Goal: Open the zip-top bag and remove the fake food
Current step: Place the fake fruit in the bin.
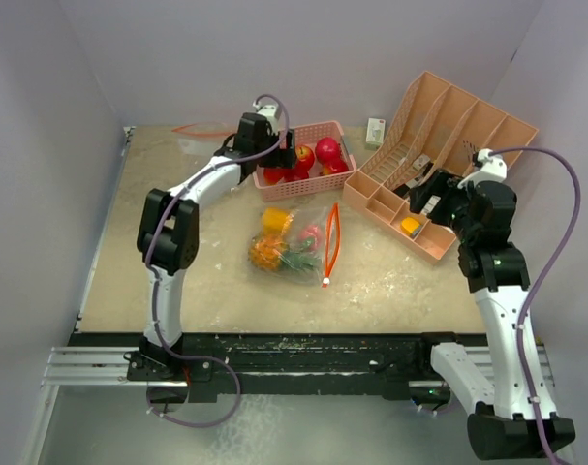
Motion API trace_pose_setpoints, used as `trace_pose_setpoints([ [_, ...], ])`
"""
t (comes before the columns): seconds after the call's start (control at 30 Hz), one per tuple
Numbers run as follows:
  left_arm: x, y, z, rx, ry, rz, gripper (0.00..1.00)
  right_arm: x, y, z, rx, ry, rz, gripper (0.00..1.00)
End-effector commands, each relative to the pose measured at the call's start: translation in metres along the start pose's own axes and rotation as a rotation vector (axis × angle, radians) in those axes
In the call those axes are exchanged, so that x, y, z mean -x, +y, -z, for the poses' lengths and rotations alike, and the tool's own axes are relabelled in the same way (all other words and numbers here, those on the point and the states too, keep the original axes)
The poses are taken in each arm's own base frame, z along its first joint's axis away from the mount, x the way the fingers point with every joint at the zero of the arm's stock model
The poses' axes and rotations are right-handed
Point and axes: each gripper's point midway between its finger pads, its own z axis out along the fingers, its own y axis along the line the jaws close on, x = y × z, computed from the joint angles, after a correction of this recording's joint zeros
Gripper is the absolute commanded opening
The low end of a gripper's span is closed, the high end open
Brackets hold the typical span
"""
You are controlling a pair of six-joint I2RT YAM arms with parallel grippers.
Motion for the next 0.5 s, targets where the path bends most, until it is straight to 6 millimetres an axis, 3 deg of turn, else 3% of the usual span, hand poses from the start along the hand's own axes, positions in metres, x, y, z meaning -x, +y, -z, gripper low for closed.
trace_pose_setpoints([
  [0.0,0.06,-0.054,0.062,-0.05,-0.177,-0.042,0.96,-0.021,-0.005,-0.022,0.014,0.019,-0.009,0.85],
  [0.13,0.031,-0.119,0.084,-0.113,-0.146,-0.154,0.99,-0.063,0.006,-0.046,0.116,0.12,-0.077,0.76],
  [0.23,-0.001,-0.151,0.094,-0.131,-0.11,-0.181,0.98,-0.087,0.012,-0.061,0.183,0.15,-0.111,0.69],
  [0.37,-0.045,-0.179,0.105,-0.153,-0.042,-0.18,0.92,-0.119,0.007,-0.077,0.192,0.198,-0.12,0.66],
  [0.47,-0.076,-0.182,0.113,-0.053,-0.011,-0.23,0.89,-0.135,0.008,-0.085,0.193,0.23,-0.113,0.67],
])
